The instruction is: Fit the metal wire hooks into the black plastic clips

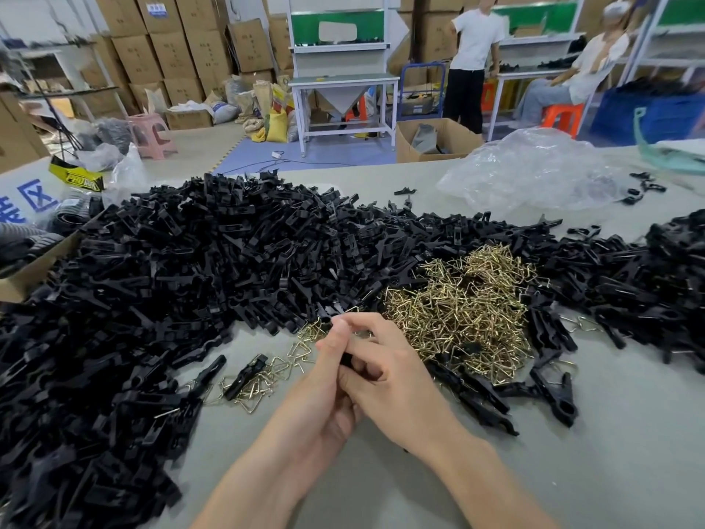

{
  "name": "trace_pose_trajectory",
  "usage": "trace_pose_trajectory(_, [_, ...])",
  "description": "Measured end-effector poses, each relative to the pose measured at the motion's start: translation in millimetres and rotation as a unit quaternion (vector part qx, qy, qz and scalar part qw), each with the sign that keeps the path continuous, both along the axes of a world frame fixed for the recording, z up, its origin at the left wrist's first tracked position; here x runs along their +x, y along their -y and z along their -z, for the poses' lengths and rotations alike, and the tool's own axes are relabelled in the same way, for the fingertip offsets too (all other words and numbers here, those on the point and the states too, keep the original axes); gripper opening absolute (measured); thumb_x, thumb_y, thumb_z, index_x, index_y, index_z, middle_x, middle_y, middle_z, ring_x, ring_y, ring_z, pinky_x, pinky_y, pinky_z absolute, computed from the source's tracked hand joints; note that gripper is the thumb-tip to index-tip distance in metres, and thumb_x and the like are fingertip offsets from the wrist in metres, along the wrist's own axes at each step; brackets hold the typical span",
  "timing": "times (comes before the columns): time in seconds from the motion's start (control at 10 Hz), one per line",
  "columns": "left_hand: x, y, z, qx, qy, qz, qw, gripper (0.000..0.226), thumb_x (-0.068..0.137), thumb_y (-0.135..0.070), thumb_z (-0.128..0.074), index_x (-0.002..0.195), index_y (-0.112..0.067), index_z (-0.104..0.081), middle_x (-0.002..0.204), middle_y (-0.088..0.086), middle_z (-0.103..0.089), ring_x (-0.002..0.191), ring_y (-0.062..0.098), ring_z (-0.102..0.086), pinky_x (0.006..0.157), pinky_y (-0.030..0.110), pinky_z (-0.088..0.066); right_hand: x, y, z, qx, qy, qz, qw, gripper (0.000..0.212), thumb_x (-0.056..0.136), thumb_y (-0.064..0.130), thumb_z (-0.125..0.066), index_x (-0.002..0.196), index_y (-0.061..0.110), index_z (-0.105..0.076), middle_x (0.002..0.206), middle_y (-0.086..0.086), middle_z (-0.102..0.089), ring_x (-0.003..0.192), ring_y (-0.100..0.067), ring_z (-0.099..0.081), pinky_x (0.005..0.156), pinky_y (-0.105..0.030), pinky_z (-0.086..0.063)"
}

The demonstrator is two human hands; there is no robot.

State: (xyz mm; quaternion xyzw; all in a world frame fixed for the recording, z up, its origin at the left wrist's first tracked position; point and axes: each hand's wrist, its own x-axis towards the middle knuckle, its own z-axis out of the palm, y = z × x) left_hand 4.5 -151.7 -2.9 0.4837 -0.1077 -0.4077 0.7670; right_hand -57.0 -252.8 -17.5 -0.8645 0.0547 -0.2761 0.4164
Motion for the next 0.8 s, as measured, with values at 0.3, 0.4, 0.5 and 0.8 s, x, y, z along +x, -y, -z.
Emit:
trace_pose_trajectory(0.3, [0.6,-1.4,-2.1,0.026,0.054,0.002,0.998,0.066,0.079,-0.055,-0.06,0.121,-0.003,-0.064,0.111,0.02,-0.073,0.097,0.028,-0.072,0.08,0.038,-0.06,-7.4,0.1,-0.5,0.023,0.006,0.014,1.0,0.028,0.101,0.033,-0.06,0.128,0.028,-0.066,0.122,0.021,-0.056,0.117,-0.007,-0.056,0.097,-0.026,-0.047])
trace_pose_trajectory(0.4, [-4.5,0.4,-3.0,0.03,0.085,0.02,0.996,0.069,0.084,-0.052,-0.049,0.123,0.003,-0.059,0.104,0.021,-0.07,0.081,0.026,-0.067,0.074,0.039,-0.056,-19.7,6.4,-6.6,0.054,0.03,0.065,0.996,0.027,0.099,0.037,-0.06,0.125,0.034,-0.068,0.114,0.019,-0.055,0.106,-0.002,-0.061,0.087,-0.013,-0.048])
trace_pose_trajectory(0.5, [-9.7,-0.5,0.8,0.023,0.103,0.017,0.994,0.059,0.086,-0.045,-0.047,0.119,0.002,-0.062,0.094,0.019,-0.071,0.071,0.022,-0.067,0.061,0.029,-0.057,-36.9,19.3,-16.6,0.118,0.07,0.124,0.983,0.027,0.097,0.044,-0.062,0.122,0.041,-0.069,0.104,0.011,-0.058,0.085,-0.003,-0.062,0.074,-0.016,-0.047])
trace_pose_trajectory(0.8, [-11.1,-7.6,11.7,-0.015,0.12,-0.016,0.993,0.049,0.09,-0.037,-0.051,0.12,0.0,-0.064,0.088,0.018,-0.07,0.07,0.023,-0.068,0.061,0.028,-0.058,-136.0,148.2,-79.4,0.453,0.25,0.346,0.783,0.084,0.097,0.028,-0.067,0.161,0.015,-0.013,0.089,0.003,-0.06,0.08,-0.007,-0.06,0.097,-0.027,-0.05])
